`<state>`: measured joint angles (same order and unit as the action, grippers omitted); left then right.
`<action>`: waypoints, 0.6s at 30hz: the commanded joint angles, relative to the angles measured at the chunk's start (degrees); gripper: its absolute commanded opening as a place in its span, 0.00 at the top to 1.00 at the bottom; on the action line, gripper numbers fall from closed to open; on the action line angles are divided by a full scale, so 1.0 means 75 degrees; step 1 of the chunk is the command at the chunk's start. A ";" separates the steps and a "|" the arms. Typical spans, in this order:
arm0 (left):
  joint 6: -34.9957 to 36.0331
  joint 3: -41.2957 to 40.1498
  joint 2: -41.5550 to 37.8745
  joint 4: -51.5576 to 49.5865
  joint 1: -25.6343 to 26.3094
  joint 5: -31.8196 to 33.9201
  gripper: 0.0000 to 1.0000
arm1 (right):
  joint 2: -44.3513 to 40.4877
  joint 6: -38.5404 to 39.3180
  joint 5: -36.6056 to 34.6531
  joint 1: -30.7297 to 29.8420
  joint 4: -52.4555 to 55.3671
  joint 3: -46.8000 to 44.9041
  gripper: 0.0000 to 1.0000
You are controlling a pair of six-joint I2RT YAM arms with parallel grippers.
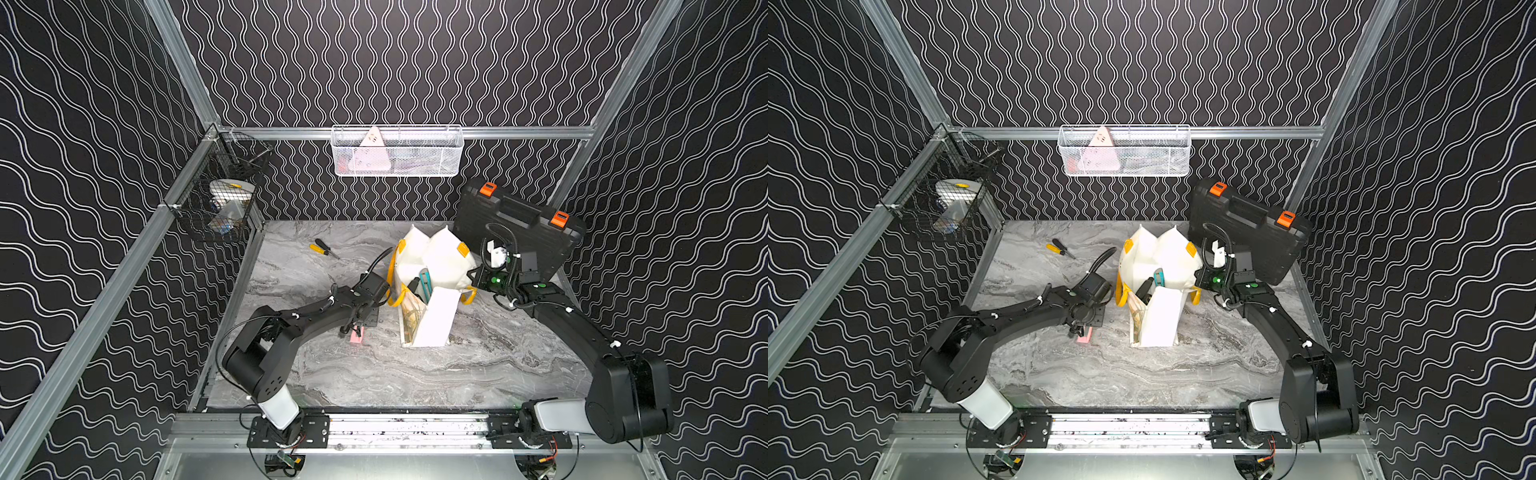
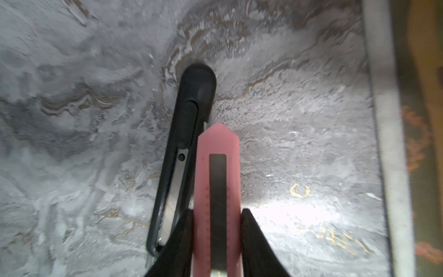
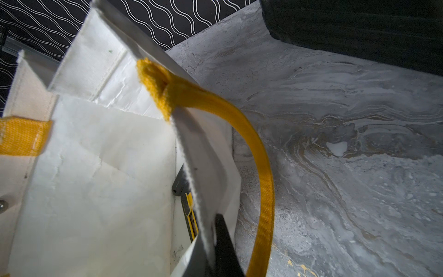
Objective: Place the art knife into the pouch
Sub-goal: Pick up the utility knife at the center of the board.
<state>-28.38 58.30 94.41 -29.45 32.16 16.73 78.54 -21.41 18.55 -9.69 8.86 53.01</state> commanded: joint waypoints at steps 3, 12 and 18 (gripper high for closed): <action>0.0092 0.0224 -0.0377 -0.0483 -0.0016 0.0198 0.72 | -0.0060 0.0042 0.0078 -0.0008 0.0095 0.0050 1.00; 0.0215 0.1107 -0.0829 -0.1037 -0.0021 0.0416 0.72 | -0.0130 0.0029 0.0135 -0.0005 0.0105 0.0044 1.00; 0.0437 0.2087 -0.0928 -0.1371 -0.0020 0.0546 0.72 | -0.0136 0.0004 0.0164 0.0001 0.0088 0.0049 1.00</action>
<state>-26.79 71.50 87.83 -37.69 32.14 19.38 77.78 -21.43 18.98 -9.69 9.41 53.04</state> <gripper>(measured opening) 0.327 0.063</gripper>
